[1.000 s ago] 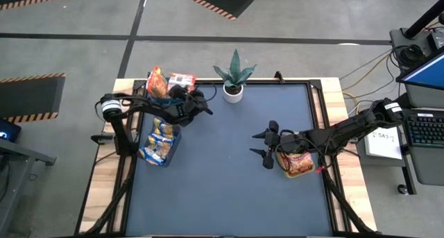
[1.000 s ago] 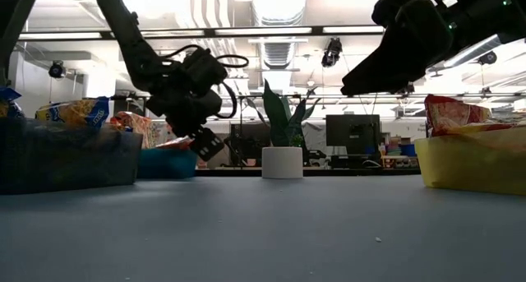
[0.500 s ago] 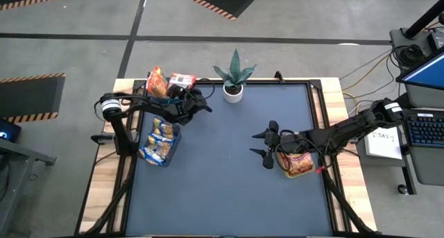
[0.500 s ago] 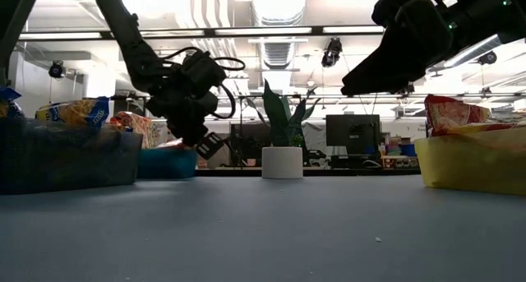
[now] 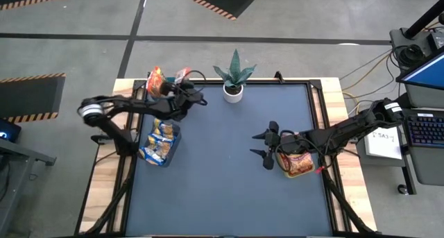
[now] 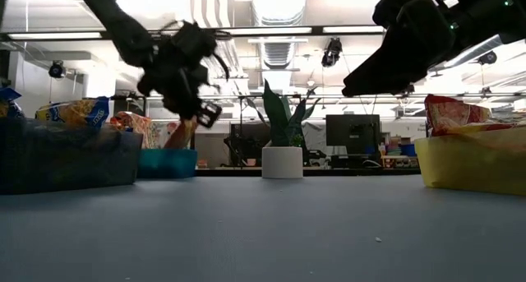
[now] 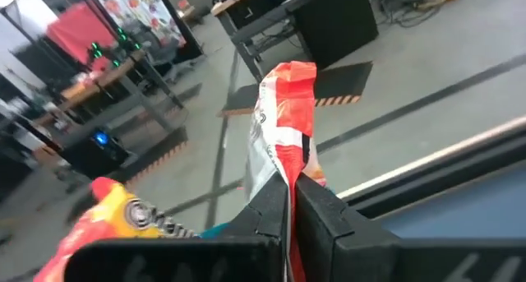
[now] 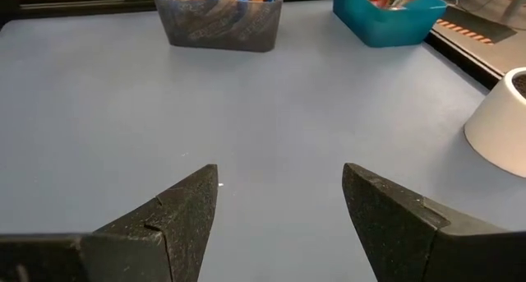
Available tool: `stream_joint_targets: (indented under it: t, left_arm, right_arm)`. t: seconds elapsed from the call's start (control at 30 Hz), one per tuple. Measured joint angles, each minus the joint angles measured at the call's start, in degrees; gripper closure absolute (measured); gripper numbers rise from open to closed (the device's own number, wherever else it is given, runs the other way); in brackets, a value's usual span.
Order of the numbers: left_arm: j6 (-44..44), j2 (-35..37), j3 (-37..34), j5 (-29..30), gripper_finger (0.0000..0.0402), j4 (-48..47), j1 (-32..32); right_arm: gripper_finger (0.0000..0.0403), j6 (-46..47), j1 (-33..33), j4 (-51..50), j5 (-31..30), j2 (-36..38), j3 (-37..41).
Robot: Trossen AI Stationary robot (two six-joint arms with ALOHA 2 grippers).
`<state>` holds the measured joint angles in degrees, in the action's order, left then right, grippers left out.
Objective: Sort Maruchan noodles
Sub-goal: Put the orange noodle pack into the blue bin
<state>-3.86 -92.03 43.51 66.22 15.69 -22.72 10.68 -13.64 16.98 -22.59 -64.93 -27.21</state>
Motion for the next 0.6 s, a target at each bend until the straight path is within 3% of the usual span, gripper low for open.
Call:
stream_joint_targets:
  t: [0.33, 0.6]
  left_arm:
    - [-15.23, 18.17, 0.0, -11.47, 0.0401, -26.68, -3.51]
    - [-13.55, 23.69, -0.02, -17.66, 0.0402, -30.34, -9.27]
  right_arm:
    - [0.0154, 0.83, -0.12, 0.03, 0.05, 0.0, 0.03]
    - [0.0154, -0.07, -0.12, 1.3, 0.05, 0.0, 0.03]
